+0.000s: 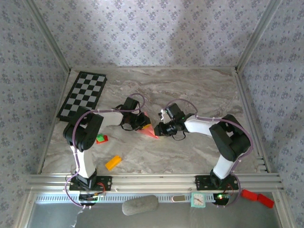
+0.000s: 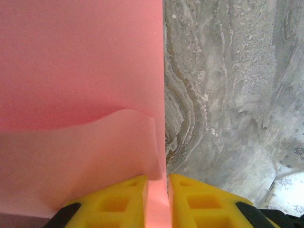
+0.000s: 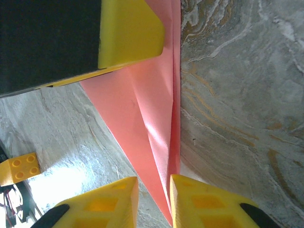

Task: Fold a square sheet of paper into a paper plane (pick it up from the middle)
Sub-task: Fourth fold the wing at the center of the table.

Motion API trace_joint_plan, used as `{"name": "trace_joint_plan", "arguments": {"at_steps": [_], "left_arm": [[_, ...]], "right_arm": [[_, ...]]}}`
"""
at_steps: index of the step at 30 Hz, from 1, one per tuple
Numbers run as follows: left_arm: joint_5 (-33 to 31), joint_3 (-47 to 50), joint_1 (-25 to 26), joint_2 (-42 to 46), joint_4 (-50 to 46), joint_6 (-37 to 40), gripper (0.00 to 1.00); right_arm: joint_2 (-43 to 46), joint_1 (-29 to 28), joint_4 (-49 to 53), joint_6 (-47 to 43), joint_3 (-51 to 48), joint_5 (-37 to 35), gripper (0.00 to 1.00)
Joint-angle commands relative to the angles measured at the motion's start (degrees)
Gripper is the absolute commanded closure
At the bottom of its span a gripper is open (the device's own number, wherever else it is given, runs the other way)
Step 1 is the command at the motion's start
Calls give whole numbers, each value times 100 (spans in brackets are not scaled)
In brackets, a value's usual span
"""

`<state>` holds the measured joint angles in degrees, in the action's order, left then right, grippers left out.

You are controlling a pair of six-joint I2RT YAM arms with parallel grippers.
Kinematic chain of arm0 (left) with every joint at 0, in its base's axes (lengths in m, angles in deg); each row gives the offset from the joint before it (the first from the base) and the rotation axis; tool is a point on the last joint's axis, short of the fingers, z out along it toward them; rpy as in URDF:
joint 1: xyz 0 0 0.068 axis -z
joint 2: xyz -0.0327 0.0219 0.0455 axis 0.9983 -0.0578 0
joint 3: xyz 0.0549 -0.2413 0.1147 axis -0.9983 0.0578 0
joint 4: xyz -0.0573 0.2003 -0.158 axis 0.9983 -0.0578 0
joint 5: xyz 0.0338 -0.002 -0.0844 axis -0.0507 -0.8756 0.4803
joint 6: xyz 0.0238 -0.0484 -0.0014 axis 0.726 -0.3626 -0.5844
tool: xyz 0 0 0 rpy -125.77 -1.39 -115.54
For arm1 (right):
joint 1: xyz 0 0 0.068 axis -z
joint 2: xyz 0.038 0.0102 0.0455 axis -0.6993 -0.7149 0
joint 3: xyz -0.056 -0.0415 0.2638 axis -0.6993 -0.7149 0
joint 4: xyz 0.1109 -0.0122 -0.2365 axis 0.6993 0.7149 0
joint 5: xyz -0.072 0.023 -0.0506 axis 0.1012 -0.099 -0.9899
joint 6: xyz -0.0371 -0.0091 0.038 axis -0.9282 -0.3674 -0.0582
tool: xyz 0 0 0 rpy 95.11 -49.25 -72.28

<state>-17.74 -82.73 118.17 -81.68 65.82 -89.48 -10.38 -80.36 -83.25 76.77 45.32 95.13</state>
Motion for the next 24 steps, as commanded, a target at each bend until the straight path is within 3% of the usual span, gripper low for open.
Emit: {"name": "trace_joint_plan", "arguments": {"at_steps": [1, 15, 24], "left_arm": [[89, 101, -33, -28, -2, 84, 79], [171, 147, -29, 50, 122, 14, 69], [178, 193, -29, 39, 175, -11, 65]], "right_arm": [[-123, 31, 216, 64, 72, 117, 76], [-192, 24, 296, -3, 82, 214, 86], [-317, 13, 329, -6, 82, 243, 87]]}}
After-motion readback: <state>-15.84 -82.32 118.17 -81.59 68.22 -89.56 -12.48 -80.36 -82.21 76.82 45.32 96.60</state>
